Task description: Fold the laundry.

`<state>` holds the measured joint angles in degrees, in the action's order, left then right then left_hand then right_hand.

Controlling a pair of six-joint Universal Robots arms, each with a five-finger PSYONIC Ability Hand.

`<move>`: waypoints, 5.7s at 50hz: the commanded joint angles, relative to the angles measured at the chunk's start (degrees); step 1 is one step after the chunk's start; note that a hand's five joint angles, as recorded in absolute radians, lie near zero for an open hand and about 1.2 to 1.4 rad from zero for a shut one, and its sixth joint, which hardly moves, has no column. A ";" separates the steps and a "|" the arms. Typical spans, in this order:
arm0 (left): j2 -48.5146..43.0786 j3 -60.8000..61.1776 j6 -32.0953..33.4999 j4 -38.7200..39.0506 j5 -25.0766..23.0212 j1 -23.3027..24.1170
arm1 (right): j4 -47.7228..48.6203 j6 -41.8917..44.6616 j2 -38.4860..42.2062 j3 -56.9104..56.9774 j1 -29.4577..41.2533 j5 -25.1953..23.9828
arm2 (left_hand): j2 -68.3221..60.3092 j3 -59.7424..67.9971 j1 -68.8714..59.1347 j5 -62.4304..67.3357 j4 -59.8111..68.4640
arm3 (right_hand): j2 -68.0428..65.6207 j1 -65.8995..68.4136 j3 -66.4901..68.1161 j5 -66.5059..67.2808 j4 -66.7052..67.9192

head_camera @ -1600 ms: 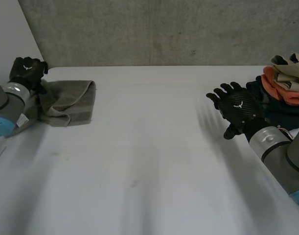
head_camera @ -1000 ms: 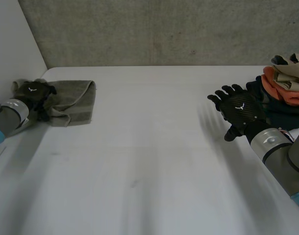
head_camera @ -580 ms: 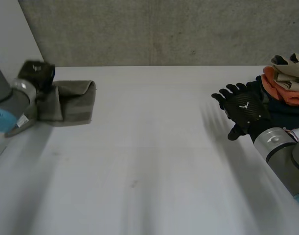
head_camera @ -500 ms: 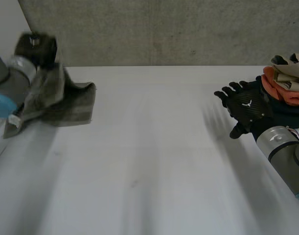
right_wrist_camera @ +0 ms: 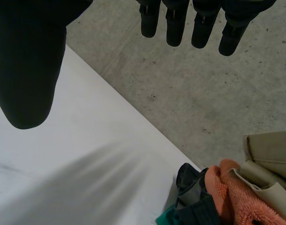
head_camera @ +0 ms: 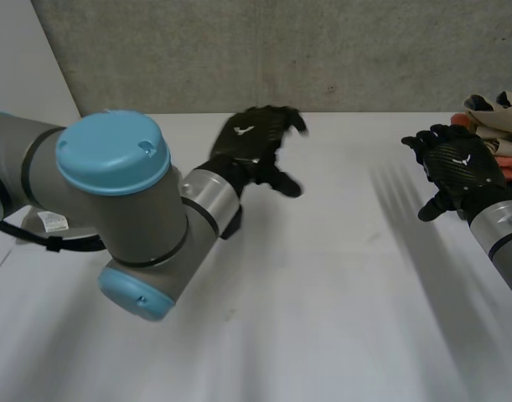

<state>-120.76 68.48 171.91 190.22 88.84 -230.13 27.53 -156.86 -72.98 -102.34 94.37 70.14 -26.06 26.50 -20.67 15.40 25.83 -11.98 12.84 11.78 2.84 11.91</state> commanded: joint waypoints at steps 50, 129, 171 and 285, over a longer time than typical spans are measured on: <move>-21.54 -14.52 57.31 -12.94 -23.98 -38.47 | -1.52 7.27 3.72 -1.20 4.50 0.00 | -53.94 53.50 -59.33 54.60 54.17 | 1.98 -2.84 -1.78 -2.84 -1.91; -12.84 -3.27 63.28 -19.44 -26.00 -36.18 | -14.70 2.97 9.52 4.60 19.71 13.44 | -53.92 53.48 -59.30 54.58 54.15 | -67.25 66.40 67.46 66.40 67.33; 14.84 30.04 26.73 -0.55 -10.88 -31.78 | -38.07 6.41 22.04 47.18 12.94 21.87 | -53.94 53.50 -59.33 54.60 54.17 | 1.98 -2.84 -1.78 -2.84 -1.91; 6.05 36.28 31.11 10.37 -7.10 -34.42 | -25.86 19.58 14.97 16.91 11.89 8.35 | -13.44 13.01 -18.83 14.10 13.67 | -68.02 67.16 68.22 67.16 68.09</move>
<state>-117.86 105.56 197.19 211.66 83.38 -264.46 2.46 -136.31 -54.59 -83.28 106.33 78.79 -53.30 53.47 -52.10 43.54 53.34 -67.33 64.14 68.11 58.92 68.51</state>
